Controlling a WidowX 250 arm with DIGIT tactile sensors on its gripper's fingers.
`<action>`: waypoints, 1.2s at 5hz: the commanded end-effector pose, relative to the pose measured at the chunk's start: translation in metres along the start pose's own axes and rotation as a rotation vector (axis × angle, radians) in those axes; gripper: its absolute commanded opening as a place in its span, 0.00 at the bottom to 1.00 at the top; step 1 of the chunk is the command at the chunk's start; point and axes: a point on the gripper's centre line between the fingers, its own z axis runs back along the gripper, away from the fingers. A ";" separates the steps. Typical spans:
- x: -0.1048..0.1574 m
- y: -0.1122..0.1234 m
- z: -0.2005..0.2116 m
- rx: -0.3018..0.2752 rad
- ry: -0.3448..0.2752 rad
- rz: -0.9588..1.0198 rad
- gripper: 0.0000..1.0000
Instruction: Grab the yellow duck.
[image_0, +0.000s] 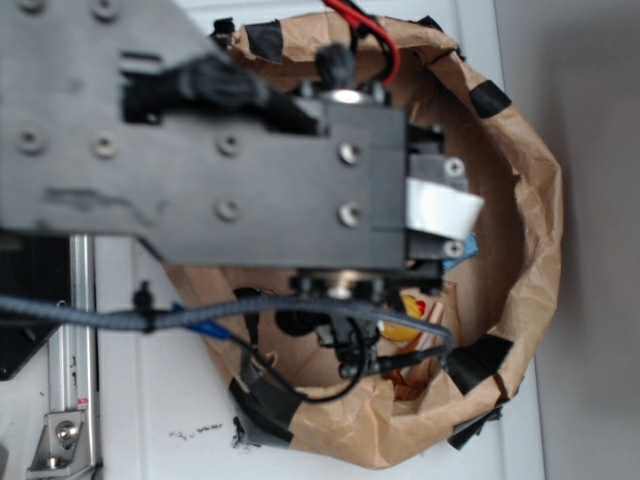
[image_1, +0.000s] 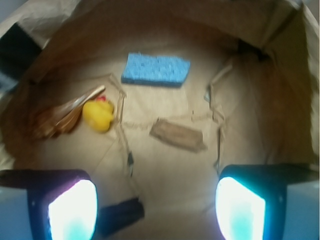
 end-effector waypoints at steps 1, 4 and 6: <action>0.009 -0.001 0.014 -0.012 -0.063 -0.005 1.00; 0.026 0.009 -0.017 -0.250 -0.179 -0.298 1.00; 0.039 -0.006 -0.058 -0.190 -0.110 -0.415 1.00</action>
